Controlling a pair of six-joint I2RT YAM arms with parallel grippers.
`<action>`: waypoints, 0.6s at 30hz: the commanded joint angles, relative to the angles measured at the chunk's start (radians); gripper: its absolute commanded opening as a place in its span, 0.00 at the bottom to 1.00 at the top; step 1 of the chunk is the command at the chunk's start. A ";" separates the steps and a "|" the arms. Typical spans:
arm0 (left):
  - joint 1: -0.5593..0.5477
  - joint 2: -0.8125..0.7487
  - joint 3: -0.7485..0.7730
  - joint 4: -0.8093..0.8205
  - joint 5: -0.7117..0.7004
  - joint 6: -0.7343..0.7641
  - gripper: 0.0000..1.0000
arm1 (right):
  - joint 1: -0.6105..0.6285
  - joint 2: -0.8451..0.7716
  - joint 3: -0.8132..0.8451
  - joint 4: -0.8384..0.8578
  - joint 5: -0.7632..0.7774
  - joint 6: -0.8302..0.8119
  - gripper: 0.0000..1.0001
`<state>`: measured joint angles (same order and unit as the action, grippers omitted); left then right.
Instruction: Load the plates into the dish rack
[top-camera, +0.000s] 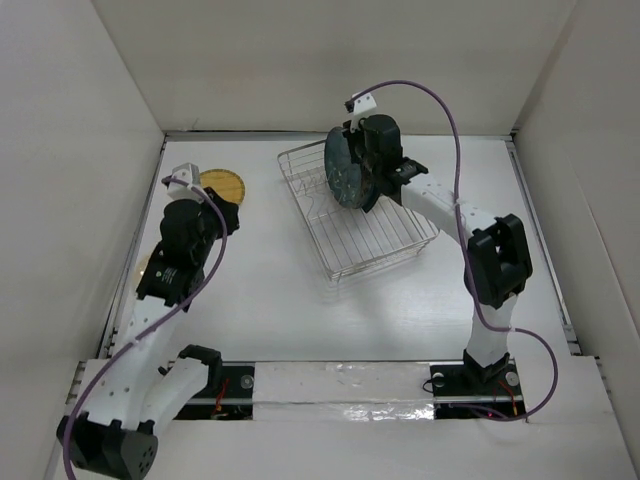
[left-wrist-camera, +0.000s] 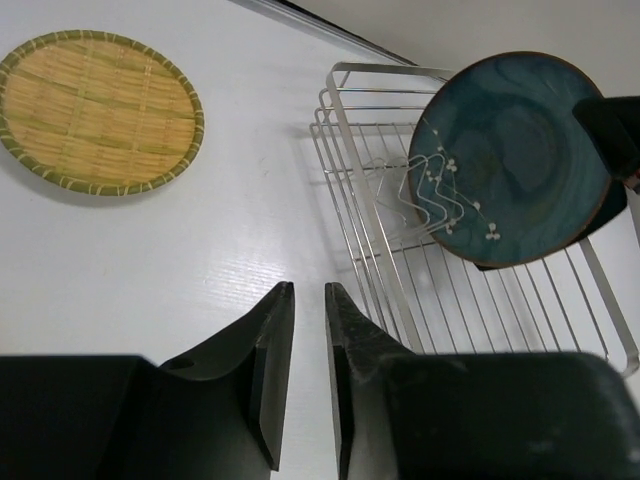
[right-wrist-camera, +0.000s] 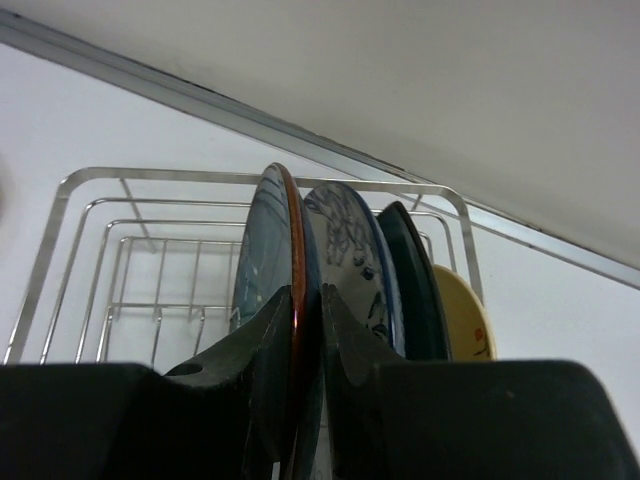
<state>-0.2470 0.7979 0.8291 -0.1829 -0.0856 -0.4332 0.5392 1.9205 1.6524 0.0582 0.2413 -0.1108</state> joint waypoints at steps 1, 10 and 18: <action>0.002 0.099 0.076 0.076 -0.032 -0.061 0.17 | -0.010 -0.083 0.024 0.068 -0.088 0.030 0.24; 0.107 0.326 0.136 0.120 -0.048 -0.128 0.37 | 0.010 -0.091 0.036 0.036 -0.116 0.053 0.32; 0.397 0.544 0.200 0.157 0.081 -0.139 0.40 | 0.021 -0.136 0.030 0.023 -0.079 0.083 0.41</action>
<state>0.0769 1.2903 0.9577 -0.0765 -0.0494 -0.5529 0.5510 1.8679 1.6615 0.0532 0.1490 -0.0551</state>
